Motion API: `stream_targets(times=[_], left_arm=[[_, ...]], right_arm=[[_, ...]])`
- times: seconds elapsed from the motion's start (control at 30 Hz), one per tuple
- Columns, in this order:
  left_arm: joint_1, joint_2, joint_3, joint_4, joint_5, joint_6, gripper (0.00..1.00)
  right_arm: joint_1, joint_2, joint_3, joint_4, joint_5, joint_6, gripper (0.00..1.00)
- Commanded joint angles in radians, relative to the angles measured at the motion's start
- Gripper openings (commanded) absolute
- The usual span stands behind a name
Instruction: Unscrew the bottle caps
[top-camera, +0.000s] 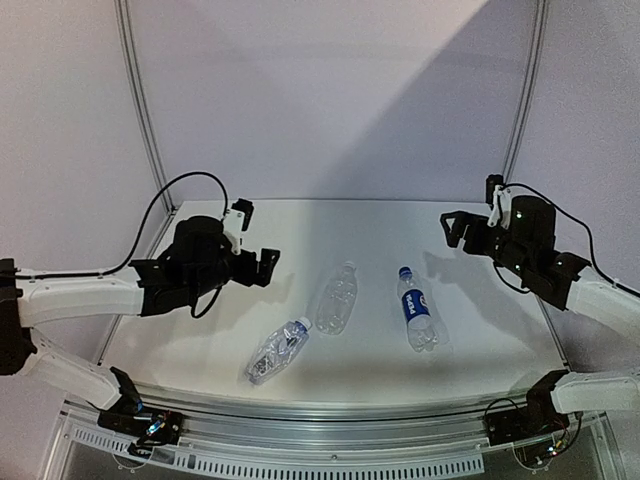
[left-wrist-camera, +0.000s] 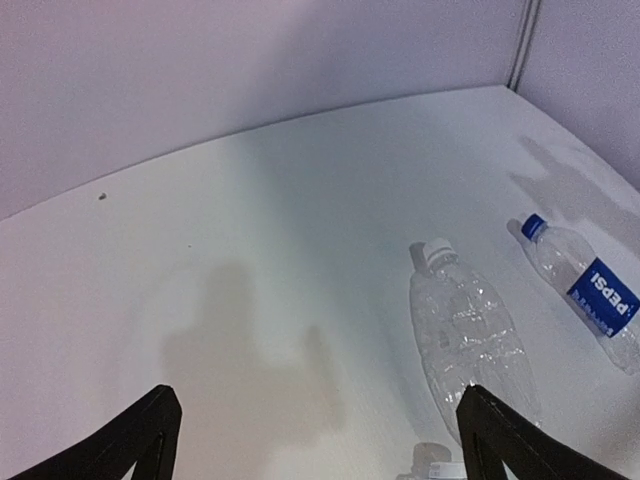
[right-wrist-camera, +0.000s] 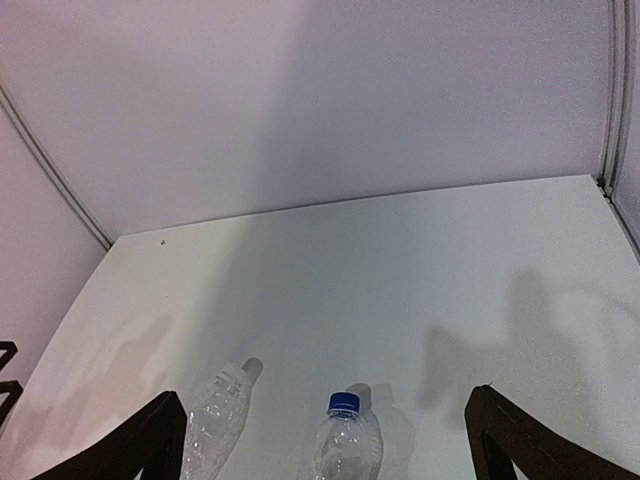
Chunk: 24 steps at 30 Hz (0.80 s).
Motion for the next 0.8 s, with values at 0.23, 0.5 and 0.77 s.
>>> stream_targets(times=[0.23,0.5,0.77], left_arm=[[-0.056,0.264,0.254,-0.451,0.231,0.041,0.99],[-0.071,0.373,0.306,-0.528,0.328,0.063,0.99],[-0.043,0.499,0.347,-0.582,0.341,0.069,0.95]], right_arm=[[0.005,-0.134,-0.105,0.094,-0.072,-0.042,0.99],[0.007,-0.027,-0.05,0.044,-0.195,-0.058,0.99],[0.006,-0.026,-0.058,0.055,-0.209,-0.052,0.99]])
